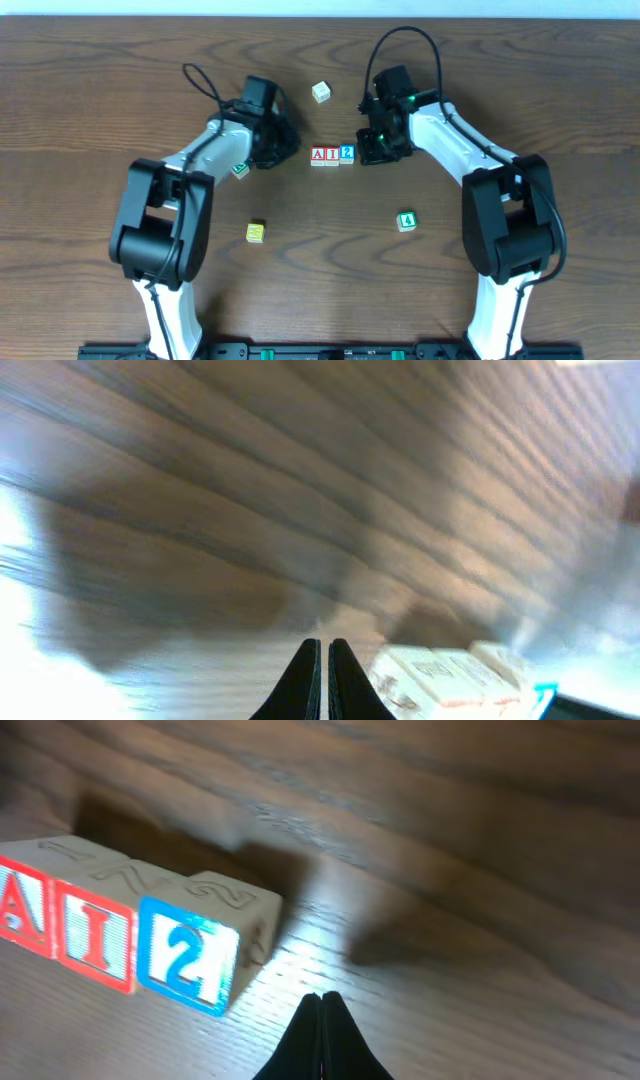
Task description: Spell out Ai2
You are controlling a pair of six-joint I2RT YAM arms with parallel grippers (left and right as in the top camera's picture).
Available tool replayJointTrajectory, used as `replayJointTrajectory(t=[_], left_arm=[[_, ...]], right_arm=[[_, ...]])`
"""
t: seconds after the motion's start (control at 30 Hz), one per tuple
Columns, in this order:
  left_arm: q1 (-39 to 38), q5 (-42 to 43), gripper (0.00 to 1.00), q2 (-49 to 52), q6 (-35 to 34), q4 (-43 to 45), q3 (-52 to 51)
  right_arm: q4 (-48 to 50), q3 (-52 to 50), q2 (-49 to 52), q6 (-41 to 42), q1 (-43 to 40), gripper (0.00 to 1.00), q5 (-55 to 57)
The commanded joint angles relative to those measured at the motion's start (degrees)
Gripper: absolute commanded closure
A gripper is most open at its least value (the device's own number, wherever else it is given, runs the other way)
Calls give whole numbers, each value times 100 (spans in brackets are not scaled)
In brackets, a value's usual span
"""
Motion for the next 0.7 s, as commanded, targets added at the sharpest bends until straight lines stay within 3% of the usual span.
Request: replayJointTrajectory(t=[0.0,0.3,0.5,0.53,0.57,0.6,0.67], left_arm=[[267,-13,94,-323,330,-151,94],[409,-490,94,-2415,1620,-1268,398],[409,-479,94,-4288,2103,-1628,398],[409,-483,76,-4562,2197,-1646,398],[409,-501,39,-4907,2293,-1665,396],[409,-527,9,-5139,2310,-1692,396],[409,-656,5,-5517,2308,-1764,396]], right_arm=[[-240,516,-39,-125,-162,99,155],[-1882,2173,-1178,-190,-262,99,691],[-2315,2374,-2990,-190,-260,98,726],[-2358,2374,-3276,-192,-260,81,734],[-2430,2374,-3613,-188,-260,47,750],[-2514,2374,-3910,-188,-260,33,750],[-2675,2374,-4339,-188,-260,1,754]])
